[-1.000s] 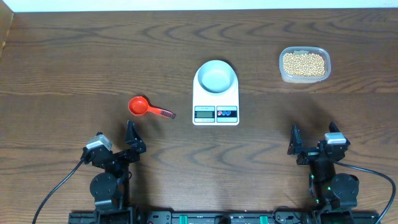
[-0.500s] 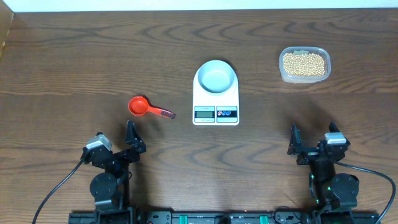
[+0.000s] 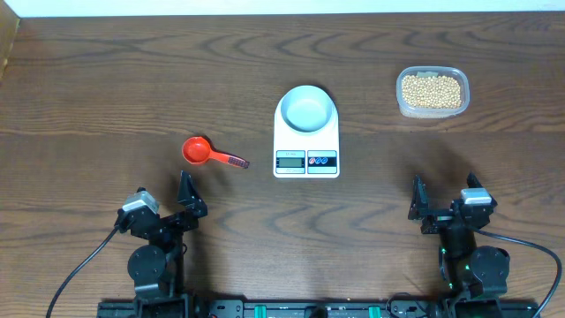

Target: Scoop item into bowl and weigh 50g on scale

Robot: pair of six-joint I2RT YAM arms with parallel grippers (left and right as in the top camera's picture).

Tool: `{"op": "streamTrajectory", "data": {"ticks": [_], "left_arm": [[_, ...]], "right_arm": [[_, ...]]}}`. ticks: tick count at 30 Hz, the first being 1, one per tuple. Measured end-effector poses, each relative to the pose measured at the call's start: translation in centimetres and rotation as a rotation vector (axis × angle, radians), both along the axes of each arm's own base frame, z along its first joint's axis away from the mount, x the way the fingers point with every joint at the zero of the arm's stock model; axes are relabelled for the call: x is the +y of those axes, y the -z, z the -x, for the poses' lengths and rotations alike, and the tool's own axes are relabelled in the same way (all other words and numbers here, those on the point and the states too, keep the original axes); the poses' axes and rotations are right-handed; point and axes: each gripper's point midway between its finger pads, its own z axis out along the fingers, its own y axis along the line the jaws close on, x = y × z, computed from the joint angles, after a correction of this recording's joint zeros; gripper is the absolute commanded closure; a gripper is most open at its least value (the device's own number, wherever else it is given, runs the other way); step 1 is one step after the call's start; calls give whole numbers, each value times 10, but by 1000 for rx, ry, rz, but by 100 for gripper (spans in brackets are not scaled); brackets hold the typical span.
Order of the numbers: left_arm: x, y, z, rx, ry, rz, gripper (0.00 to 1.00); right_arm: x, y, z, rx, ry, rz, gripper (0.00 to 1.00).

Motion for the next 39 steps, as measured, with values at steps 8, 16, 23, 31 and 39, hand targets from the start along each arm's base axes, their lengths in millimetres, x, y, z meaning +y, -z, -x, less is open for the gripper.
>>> {"op": "streamTrajectory", "data": {"ticks": [8, 16, 23, 31, 39], "left_arm": [[0, 0, 0, 0, 0, 0, 1], [0, -1, 1, 8, -1, 1, 1], [0, -24, 4, -37, -1, -4, 1], [1, -30, 5, -48, -9, -6, 1], [3, -55, 7, -43, -24, -7, 1]], "right_arm": [[0, 0, 0, 0, 0, 0, 1], [0, 0, 0, 0, 0, 0, 1], [0, 0, 0, 0, 0, 0, 1], [0, 0, 0, 0, 0, 0, 1], [0, 0, 0, 0, 0, 0, 1]]}}
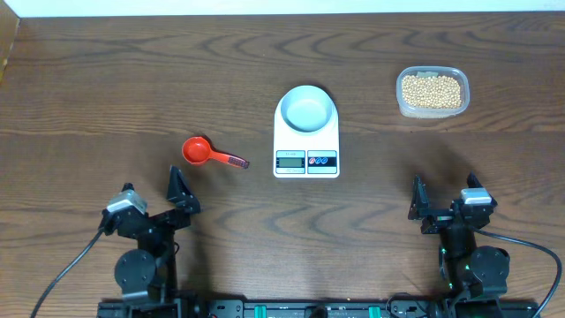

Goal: Scoop item into bowl and weigh 50g on scale
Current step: 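Move the left gripper forward over the red scoop's bowl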

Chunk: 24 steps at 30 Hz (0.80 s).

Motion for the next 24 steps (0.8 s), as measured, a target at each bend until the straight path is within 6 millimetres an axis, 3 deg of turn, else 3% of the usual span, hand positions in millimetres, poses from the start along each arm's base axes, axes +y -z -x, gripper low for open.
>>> {"op": "streamTrajectory", "data": {"ticks": [8, 24], "left_arm": [[5, -4, -17, 138, -16, 14, 1], [12, -8, -74, 359, -22, 36, 1]], "right_arm": [[0, 0, 0, 0, 1, 0, 1], [0, 0, 0, 0, 2, 0, 1]]}}
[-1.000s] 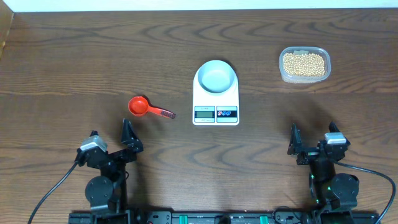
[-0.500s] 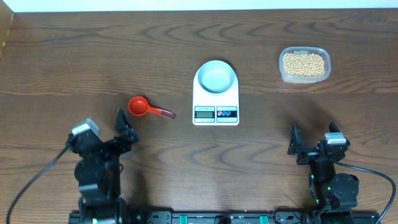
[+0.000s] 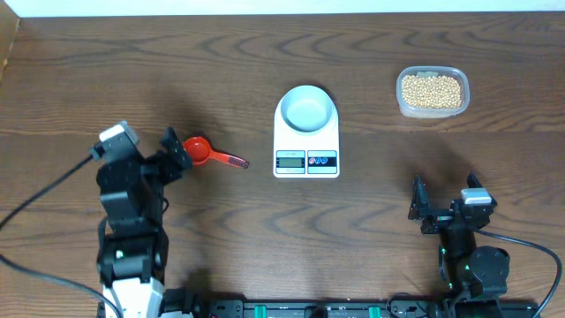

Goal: Scoop item into bowl and weigh 50g on scale
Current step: 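Move the left gripper forward over the red scoop's bowl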

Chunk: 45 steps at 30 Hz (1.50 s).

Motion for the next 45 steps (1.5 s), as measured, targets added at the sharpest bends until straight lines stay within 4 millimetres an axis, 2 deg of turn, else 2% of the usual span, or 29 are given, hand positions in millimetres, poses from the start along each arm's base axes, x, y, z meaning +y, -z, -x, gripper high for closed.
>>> {"op": "streamTrajectory", "data": {"ticks": [3, 10, 17, 24, 33, 39, 45], "left_arm": [[1, 0, -7, 29, 1, 4, 1], [0, 15, -14, 84, 7, 13, 1], [0, 17, -13, 92, 7, 15, 1], [-1, 29, -4, 167, 7, 24, 1], [-1, 3, -1, 178, 7, 25, 1], [-2, -1, 6, 236, 3, 39, 1], [-2, -9, 2, 313, 3, 49, 1]], "right_arm": [[0, 0, 0, 0, 0, 0, 1], [0, 0, 0, 0, 0, 0, 1], [0, 0, 0, 0, 0, 0, 1], [0, 0, 0, 0, 0, 0, 1], [0, 0, 0, 0, 0, 0, 1], [0, 0, 0, 0, 0, 0, 1], [0, 0, 0, 0, 0, 0, 1]]}}
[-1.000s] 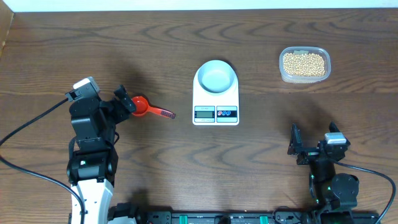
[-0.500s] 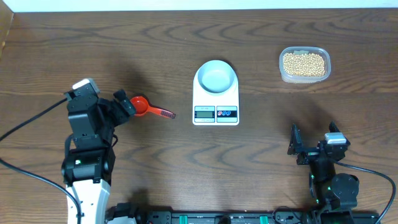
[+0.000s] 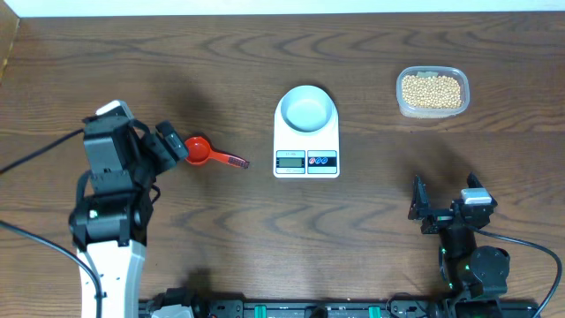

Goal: Scoop item into bowl and weigh 50g on scale
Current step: 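Move the left gripper forward over the red scoop's bowl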

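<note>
A red measuring scoop [image 3: 207, 153] lies on the table left of centre, its handle pointing right. My left gripper [image 3: 169, 144] hangs raised just left of the scoop's cup, fingers spread open with nothing in them. A pale blue bowl [image 3: 306, 109] sits on the white scale [image 3: 306, 141] at the centre. A clear tub of beige beans [image 3: 432, 91] stands at the far right. My right gripper [image 3: 426, 209] rests open near the front right edge.
The wooden table's left edge [image 3: 9, 53] lies beyond my left arm. A black cable [image 3: 35, 159] trails from the left arm across the table. The arm bases sit along the front edge.
My left arm has risen further and its gripper now sits slightly higher and left of the scoop's cup. The right arm, scoop, scale and tub are unchanged.
At first both grippers rested open near the front edge. The left arm then shifted a little leftward, later stood raised with its gripper at the scoop's left side, and now hovers there slightly higher. The right arm stayed parked throughout.
</note>
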Robot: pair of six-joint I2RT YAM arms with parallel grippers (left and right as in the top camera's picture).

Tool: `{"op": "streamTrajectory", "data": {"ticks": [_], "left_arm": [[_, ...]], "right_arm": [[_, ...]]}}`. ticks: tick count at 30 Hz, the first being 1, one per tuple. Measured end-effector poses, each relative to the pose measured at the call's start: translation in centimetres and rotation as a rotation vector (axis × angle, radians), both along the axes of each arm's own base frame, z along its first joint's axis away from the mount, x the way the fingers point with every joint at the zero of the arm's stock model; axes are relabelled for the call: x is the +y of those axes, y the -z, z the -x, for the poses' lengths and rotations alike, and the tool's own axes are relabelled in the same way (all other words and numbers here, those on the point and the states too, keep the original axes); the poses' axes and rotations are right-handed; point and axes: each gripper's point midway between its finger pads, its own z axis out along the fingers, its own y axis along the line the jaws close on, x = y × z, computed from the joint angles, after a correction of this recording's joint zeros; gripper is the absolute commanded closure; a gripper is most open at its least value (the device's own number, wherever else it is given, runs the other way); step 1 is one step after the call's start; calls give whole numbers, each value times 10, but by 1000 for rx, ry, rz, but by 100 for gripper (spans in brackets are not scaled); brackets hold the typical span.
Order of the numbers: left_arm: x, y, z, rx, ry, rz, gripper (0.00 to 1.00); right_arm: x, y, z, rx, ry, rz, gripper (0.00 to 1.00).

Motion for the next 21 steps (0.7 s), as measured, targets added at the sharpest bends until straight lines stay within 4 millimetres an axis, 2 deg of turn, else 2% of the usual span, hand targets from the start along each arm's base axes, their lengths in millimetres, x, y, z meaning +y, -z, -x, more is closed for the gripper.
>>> {"op": "streamTrajectory", "data": {"ticks": [4, 21], "left_arm": [[-3, -5, -8, -5, 17, 16, 1], [-8, -1, -6, 14, 38, 37, 0]], "right_arm": [[0, 0, 0, 0, 0, 0, 1], [0, 0, 0, 0, 0, 0, 1]]}}
